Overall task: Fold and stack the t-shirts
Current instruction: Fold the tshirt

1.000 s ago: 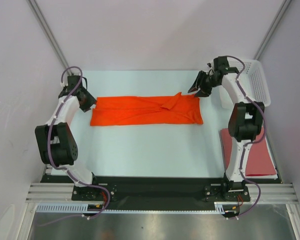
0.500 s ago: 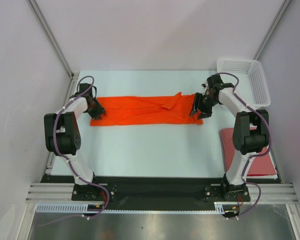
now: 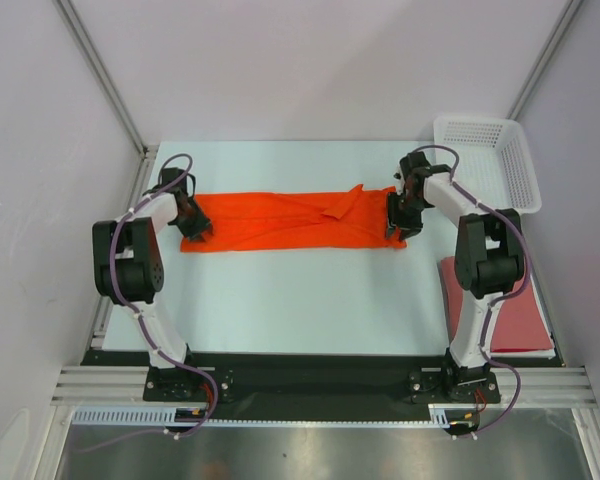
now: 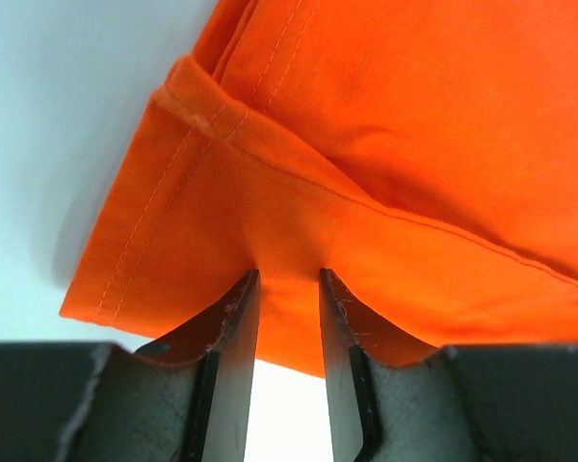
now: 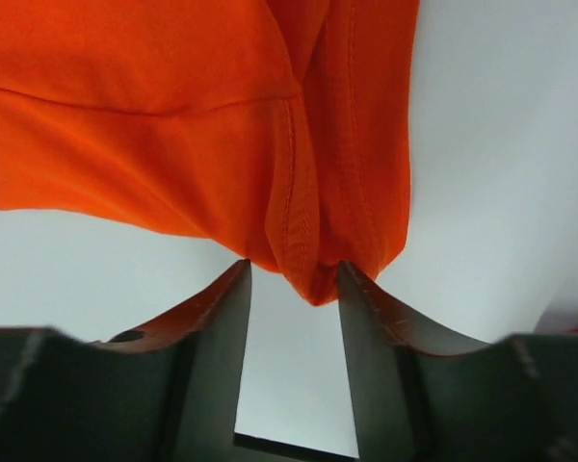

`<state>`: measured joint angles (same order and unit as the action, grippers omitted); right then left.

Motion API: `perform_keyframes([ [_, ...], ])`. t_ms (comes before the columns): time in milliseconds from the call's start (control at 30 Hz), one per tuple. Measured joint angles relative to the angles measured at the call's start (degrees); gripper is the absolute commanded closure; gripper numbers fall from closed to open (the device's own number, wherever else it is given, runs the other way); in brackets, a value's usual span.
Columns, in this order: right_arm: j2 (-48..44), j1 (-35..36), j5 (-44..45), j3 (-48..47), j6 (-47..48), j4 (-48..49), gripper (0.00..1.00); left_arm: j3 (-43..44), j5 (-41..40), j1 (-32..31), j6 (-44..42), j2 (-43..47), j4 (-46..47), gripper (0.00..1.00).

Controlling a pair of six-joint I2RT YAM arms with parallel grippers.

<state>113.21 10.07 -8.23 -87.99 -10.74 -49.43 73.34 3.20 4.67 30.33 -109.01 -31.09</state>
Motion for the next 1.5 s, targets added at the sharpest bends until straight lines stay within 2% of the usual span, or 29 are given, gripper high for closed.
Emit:
perform_keyframes([
  [267,2.64,0.39,4.48,-1.88,0.24,-0.20,0.67,0.74,-0.07,0.42,-0.83,-0.83,-0.26,0.65],
  [367,2.64,-0.11,5.97,-1.73,0.26,-0.22,0.73,0.94,-0.07,0.66,-0.87,-1.33,-0.37,0.65],
  [467,2.64,-0.61,7.32,-0.20,0.11,0.33,0.84,1.16,-0.07,0.74,-0.87,-1.60,-0.52,0.66],
  [533,2.64,-1.07,7.85,1.81,0.09,0.74,0.96,1.16,-0.15,0.76,-0.90,-1.62,-0.57,0.66],
  [600,2.64,-1.33,7.82,3.45,0.04,1.01,1.00,1.16,-0.17,0.79,-0.90,-1.62,-0.61,0.66],
  [767,2.19,-1.64,7.43,4.39,-0.15,1.81,1.00,1.16,-0.20,0.90,-0.92,-1.62,-0.70,0.66],
  [833,1.95,-1.66,7.45,4.39,-0.31,1.77,0.88,1.16,-0.20,0.94,-0.92,-1.62,-0.74,0.66],
  [900,1.38,-1.66,7.50,4.39,-0.66,1.55,0.80,1.16,-0.20,0.98,-0.94,-1.62,-0.76,0.66],
  [1033,-1.11,-1.57,7.04,4.39,-1.77,0.63,0.76,1.16,-0.13,0.98,-0.94,-1.55,-0.83,0.66],
  [1167,-3.69,-0.81,5.01,4.35,-3.43,0.48,0.76,1.14,0.02,1.09,-0.92,-0.79,-1.36,0.66],
  [1267,-3.91,0.39,3.85,4.22,-4.33,0.94,0.81,1.14,0.04,1.16,-0.92,0.00,-1.36,0.66],
  [1500,-0.09,0.59,2.36,3.65,-5.01,2.99,0.82,1.16,0.00,1.40,-0.98,-0.22,-1.40,0.67],
])
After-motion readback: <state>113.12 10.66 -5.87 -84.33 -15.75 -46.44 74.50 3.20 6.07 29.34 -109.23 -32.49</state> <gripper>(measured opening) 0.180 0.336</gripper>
